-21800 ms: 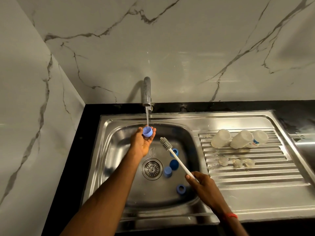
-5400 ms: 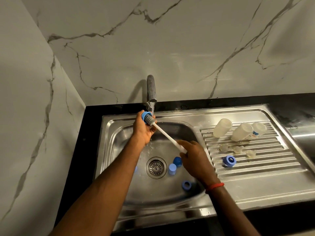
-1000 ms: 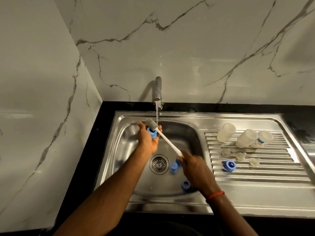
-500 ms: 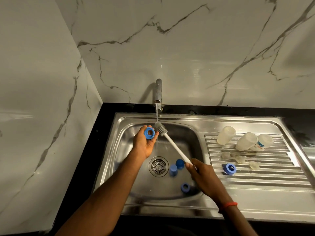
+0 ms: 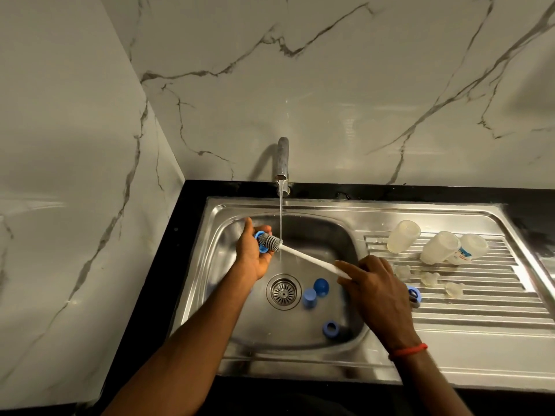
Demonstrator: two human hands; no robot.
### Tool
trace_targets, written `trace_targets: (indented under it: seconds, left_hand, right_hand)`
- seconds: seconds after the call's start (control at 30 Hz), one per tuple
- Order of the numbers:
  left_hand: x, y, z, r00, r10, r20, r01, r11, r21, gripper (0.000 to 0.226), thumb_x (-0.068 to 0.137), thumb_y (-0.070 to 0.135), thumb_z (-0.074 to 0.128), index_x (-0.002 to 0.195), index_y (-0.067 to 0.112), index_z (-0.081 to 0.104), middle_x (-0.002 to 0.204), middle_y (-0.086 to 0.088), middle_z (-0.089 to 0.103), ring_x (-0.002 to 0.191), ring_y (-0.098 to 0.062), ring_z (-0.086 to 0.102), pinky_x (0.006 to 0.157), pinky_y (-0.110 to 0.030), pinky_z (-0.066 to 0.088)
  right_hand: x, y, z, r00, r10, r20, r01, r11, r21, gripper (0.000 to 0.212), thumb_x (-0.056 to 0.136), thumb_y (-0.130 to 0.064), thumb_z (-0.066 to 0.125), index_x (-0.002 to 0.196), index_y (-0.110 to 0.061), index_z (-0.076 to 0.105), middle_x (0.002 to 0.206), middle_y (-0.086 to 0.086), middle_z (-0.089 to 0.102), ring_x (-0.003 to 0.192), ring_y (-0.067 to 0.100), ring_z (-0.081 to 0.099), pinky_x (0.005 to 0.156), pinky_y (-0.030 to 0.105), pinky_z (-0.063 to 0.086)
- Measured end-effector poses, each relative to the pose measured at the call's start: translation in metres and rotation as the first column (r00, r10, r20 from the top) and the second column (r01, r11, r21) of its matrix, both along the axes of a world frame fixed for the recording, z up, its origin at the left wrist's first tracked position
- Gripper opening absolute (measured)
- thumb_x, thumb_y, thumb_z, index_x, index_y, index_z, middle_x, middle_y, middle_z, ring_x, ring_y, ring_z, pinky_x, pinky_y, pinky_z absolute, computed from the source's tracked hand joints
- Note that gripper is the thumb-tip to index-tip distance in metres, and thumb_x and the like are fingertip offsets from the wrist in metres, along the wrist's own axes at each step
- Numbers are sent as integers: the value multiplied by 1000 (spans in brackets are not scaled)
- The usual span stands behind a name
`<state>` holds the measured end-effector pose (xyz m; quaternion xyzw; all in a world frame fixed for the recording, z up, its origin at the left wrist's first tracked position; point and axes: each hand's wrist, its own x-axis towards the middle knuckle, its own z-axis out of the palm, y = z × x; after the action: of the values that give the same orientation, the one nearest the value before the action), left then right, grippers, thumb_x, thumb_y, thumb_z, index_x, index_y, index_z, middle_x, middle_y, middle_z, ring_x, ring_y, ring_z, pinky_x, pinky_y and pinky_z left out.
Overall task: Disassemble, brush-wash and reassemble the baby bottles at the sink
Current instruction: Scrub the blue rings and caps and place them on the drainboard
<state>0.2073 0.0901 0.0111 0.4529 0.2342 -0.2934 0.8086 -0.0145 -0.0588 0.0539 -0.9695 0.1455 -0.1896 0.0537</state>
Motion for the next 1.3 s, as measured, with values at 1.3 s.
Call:
trace_targets:
  seconds: [1.3]
  left_hand:
    - [13,-7,27,929,-189,317,113,963,244,45,107,34,43,80,3,62,67,-8,58,60,-18,59,64,-30,57]
  right_hand:
    - [7,-7,19,972,151,-178,-54,886,460,25,93,-33,69,115,-23,72,77,-8,68,56,4,54,58,7,38]
